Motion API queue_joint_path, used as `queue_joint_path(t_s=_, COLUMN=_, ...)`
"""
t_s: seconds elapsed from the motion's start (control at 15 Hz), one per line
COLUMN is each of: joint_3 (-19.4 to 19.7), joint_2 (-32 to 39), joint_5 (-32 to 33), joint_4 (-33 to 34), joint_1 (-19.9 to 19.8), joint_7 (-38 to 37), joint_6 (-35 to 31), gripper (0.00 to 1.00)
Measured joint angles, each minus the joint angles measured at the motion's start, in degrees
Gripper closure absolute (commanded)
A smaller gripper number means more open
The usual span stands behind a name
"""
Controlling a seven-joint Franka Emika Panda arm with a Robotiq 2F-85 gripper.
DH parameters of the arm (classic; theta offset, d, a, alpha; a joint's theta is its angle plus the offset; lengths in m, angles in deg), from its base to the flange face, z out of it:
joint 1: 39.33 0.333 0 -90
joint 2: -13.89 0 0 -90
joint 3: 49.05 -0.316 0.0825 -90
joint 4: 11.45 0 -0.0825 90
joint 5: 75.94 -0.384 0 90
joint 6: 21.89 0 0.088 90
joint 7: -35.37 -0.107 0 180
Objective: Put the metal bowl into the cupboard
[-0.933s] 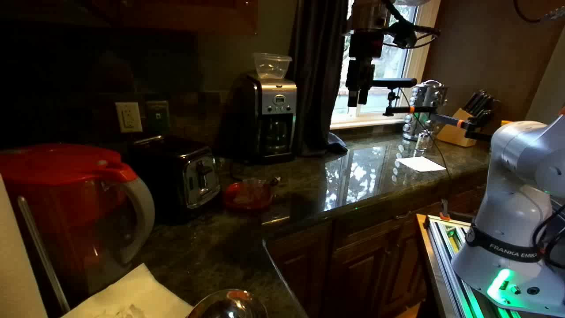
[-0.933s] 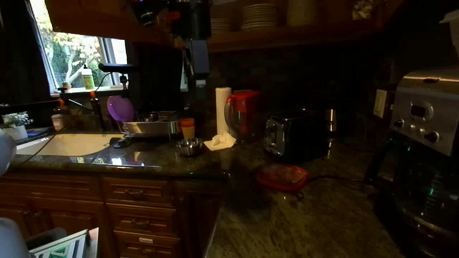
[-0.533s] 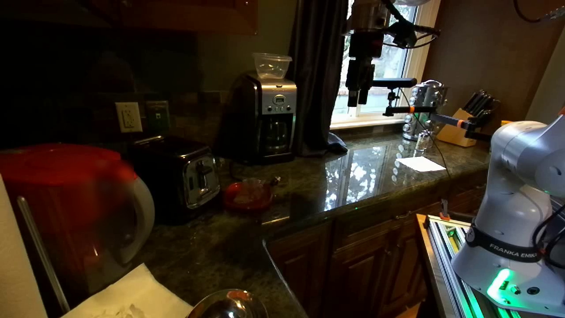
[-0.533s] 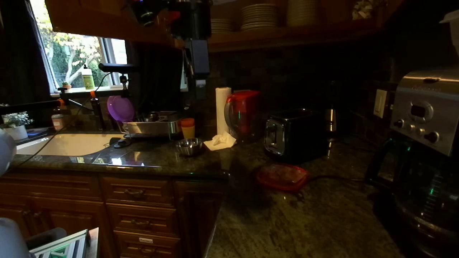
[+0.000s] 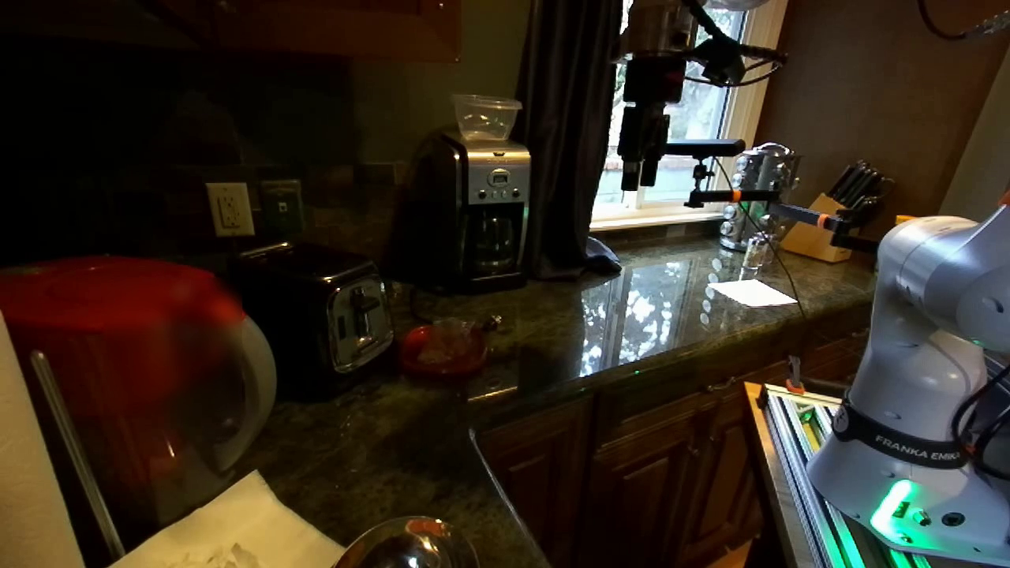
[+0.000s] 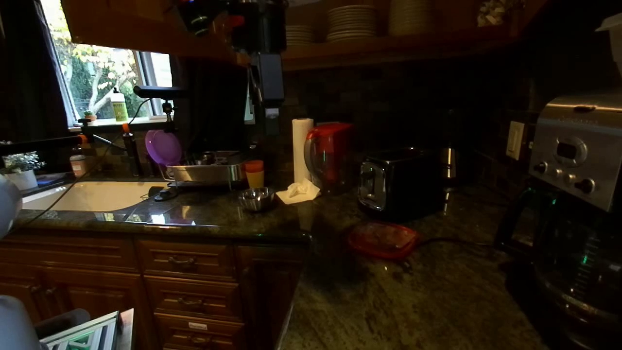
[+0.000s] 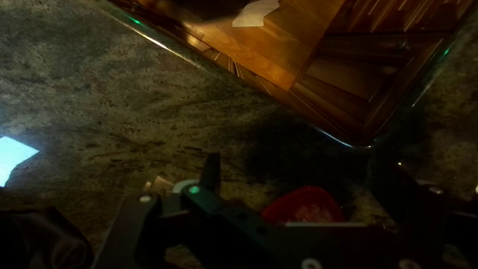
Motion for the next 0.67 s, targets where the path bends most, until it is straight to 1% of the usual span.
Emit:
queue_joint_path(t_s=0.13, joint_3=-1.09, joint_2=1.0, joint_5=-2.07, joint_4=0.27, joint_1=0.22, joint_7=-3.05, joint_6=-1.06, gripper=0.0)
queue_joint_path(t_s=0.27, joint_3=-3.41, joint_2=3.7, joint_5=-6.15, joint_4=0.64, joint_1=0.8, joint_7=-8.79, joint_6=-4.51, gripper=0.0)
queue_joint_path(t_s=0.4, joint_3=-6.01, joint_2=7.64, joint_5=-10.35, joint_4=1.39, joint_1=1.61, joint_7=-14.73, joint_6=-9.34, gripper=0.0)
queue_joint_path(t_s=0.53, joint_3=-8.48, joint_2=12.08, joint_5=-13.19, joint_4=2.84, joint_1=2.52, joint_7=-19.93, joint_6=-12.86, gripper=0.0)
queue_joint_path(t_s=0.67, joint_3=-10.59, joint_2=16.4, joint_5=-14.32, joint_4=4.78, joint_1=4.43, joint_7=-21.34, joint_6=-13.24, gripper=0.0)
